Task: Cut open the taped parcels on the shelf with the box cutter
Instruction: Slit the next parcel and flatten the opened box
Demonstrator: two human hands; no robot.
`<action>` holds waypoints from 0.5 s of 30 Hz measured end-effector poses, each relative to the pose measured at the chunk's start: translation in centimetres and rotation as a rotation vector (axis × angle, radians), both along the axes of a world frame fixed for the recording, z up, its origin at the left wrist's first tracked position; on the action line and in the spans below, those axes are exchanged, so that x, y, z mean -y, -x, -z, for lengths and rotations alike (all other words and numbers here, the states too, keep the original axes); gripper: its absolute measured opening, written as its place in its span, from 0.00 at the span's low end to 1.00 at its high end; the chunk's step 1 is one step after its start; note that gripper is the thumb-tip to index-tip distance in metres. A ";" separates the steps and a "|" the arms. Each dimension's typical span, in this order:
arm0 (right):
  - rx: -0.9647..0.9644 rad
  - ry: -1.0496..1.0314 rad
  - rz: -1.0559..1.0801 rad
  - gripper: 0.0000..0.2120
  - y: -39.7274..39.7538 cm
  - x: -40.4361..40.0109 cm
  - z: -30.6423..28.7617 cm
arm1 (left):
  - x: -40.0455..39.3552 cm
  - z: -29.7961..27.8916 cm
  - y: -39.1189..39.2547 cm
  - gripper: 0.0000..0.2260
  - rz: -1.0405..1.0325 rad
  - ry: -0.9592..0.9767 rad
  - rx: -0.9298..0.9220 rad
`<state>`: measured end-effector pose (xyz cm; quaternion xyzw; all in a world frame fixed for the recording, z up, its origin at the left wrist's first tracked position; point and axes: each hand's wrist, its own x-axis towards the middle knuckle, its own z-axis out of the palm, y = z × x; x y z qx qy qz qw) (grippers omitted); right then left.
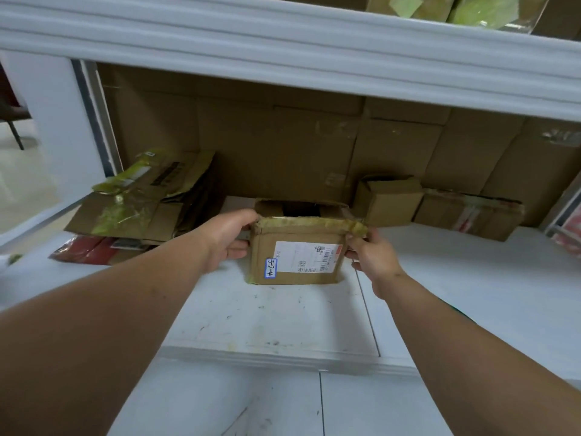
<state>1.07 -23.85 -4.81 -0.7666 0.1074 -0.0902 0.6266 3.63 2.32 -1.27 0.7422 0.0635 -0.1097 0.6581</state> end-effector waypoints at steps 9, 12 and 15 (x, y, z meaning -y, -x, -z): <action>-0.015 0.108 -0.073 0.05 -2.8 -2.2 0.8 | -2.4 0.2 0.8 0.12 -0.124 -0.011 0.022; -0.006 0.094 -0.109 0.01 -4.0 -2.2 1.0 | -2.4 0.5 0.9 0.13 -0.171 -0.019 -0.004; 0.016 0.128 -0.133 0.02 -5.2 -1.6 1.1 | -1.8 0.6 0.8 0.11 -0.208 -0.007 -0.019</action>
